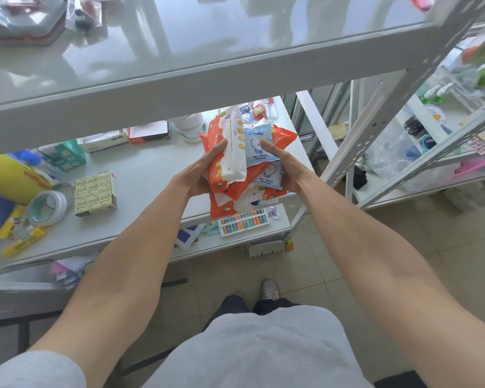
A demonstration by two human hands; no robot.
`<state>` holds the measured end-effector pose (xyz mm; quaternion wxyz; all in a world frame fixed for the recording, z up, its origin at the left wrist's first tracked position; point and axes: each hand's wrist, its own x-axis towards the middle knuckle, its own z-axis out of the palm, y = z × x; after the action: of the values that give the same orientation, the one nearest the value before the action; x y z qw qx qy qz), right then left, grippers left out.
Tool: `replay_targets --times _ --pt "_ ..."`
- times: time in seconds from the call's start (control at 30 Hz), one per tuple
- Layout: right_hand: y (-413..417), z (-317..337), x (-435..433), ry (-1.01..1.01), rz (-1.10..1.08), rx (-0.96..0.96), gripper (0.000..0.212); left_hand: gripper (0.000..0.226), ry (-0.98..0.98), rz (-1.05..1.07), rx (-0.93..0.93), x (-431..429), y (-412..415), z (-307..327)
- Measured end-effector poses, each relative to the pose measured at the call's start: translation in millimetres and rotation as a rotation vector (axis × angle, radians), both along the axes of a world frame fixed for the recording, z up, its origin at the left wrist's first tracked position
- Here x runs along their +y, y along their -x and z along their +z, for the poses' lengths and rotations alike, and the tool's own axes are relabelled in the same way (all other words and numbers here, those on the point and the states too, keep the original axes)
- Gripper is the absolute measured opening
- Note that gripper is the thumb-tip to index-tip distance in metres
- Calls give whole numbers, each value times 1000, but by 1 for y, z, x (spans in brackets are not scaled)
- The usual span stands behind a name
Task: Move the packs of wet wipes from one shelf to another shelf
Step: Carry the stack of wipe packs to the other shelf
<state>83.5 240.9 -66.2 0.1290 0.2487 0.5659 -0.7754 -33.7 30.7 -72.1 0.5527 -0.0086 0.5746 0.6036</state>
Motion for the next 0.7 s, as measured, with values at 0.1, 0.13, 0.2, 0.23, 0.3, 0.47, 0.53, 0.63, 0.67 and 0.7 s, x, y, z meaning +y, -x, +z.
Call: replay_targets --times 0.1,0.13,0.2,0.23,0.3,0.47,0.53,0.63,0.67,0.7 --pt "-9 8 -5 -2 -26 4 43 88 2 -72 26 -1 0 4" --pt "-13 10 -7 4 -42 5 41 92 0 -91 24 -1 0 5" --pt "-22 11 -11 15 -86 4 41 94 12 -124 20 0 -1 7" --pt "-27 11 -13 19 -107 6 44 97 16 -144 21 1 -2 7" --pt "-37 8 -18 16 -150 4 52 104 10 -208 18 2 -3 5" --pt "-74 11 -34 -1 -299 -28 55 101 5 -328 37 9 -20 9" --pt "-97 12 -39 4 -370 -14 48 91 -3 -376 40 14 -32 13" --pt "-137 10 -47 42 -492 26 45 62 -8 -449 6 27 -52 13" --pt "-151 10 -50 45 -538 32 44 56 -3 -476 -6 32 -61 13" --pt "-166 11 -51 43 -578 44 43 51 -6 -511 -23 38 -72 15"
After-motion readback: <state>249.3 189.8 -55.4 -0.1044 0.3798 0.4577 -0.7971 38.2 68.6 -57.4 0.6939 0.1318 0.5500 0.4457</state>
